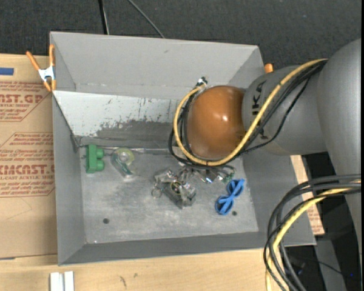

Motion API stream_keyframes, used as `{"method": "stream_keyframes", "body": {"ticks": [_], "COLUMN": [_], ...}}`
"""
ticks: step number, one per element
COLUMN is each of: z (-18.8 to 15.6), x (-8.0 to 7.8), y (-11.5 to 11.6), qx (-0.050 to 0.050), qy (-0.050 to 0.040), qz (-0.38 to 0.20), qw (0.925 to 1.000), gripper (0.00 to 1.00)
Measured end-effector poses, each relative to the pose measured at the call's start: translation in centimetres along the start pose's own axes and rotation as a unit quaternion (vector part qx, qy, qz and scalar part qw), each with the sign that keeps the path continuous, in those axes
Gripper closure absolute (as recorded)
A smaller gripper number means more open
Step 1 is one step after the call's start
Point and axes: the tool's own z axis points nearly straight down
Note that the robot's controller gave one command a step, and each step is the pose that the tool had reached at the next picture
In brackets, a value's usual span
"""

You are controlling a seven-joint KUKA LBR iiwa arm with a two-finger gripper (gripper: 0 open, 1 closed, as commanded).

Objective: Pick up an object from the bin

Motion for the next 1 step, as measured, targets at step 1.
{"method": "stream_keyframes", "body": {"ticks": [1], "z": [-15.73], "x": [-1.37], "y": [-0.45], "qx": [0.003], "qy": [-0.0033], "qz": [-0.018], "qw": [0.9998], "gripper": [1.0]}}
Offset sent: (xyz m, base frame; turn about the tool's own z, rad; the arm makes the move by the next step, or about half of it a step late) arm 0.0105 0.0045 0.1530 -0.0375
